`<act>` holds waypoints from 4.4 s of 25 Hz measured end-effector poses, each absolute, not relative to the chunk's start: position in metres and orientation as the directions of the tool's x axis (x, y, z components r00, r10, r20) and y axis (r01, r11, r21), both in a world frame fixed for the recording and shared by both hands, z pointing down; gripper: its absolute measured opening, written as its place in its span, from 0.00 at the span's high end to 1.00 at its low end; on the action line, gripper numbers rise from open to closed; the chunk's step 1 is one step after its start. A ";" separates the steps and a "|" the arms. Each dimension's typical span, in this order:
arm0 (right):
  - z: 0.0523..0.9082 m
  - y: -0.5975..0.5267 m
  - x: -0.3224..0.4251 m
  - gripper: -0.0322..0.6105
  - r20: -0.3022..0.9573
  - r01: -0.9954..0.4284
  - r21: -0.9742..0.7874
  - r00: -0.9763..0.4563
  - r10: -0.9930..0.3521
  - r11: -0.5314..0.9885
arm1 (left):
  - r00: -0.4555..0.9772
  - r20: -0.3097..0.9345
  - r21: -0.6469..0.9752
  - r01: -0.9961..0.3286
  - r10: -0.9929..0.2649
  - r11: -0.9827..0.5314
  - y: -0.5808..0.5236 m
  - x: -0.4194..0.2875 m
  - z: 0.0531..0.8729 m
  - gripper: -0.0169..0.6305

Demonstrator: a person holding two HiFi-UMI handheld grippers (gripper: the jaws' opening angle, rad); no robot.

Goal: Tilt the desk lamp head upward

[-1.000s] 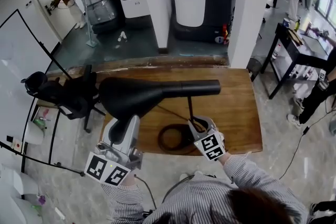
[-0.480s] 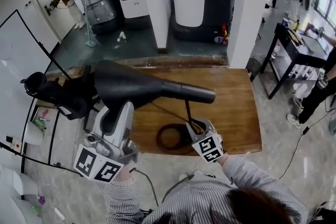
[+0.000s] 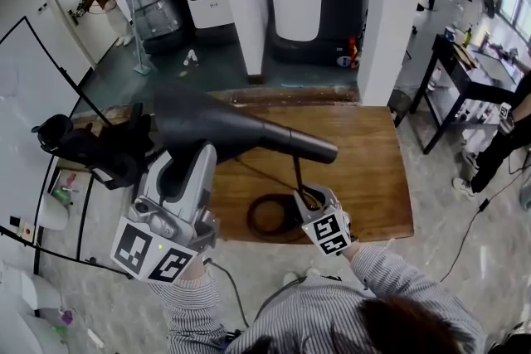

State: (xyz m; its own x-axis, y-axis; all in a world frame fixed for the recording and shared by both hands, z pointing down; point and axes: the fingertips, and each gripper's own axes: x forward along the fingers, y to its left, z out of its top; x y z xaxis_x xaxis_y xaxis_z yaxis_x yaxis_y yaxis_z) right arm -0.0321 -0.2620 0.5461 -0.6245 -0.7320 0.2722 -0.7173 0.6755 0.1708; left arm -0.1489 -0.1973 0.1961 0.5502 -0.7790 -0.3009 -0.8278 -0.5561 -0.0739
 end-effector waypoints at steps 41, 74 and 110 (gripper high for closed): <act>0.543 -0.255 -0.030 0.87 0.271 -0.653 0.203 -0.679 -0.682 0.730 | 0.450 -0.364 -0.133 -0.892 -0.815 -0.433 -0.172 -0.163 0.214 0.72; 0.463 -0.199 -0.006 0.95 0.092 -0.684 0.084 -0.719 -0.689 0.725 | 0.608 -0.007 0.300 -0.756 -0.794 -0.581 -0.197 -0.060 0.455 0.96; 0.472 -0.212 -0.008 0.95 0.124 -0.690 0.041 -0.714 -0.689 0.723 | 0.649 0.101 0.249 -0.750 -0.754 -0.612 -0.202 -0.040 0.479 0.97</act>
State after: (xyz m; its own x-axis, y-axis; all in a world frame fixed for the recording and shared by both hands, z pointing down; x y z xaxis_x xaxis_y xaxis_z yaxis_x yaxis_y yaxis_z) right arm -0.0083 -0.2116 0.4723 -0.7142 -0.6889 0.1243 -0.6900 0.7227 0.0408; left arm -0.0397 -0.2024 0.4790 0.6487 -0.7544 0.1005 -0.7505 -0.6122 0.2491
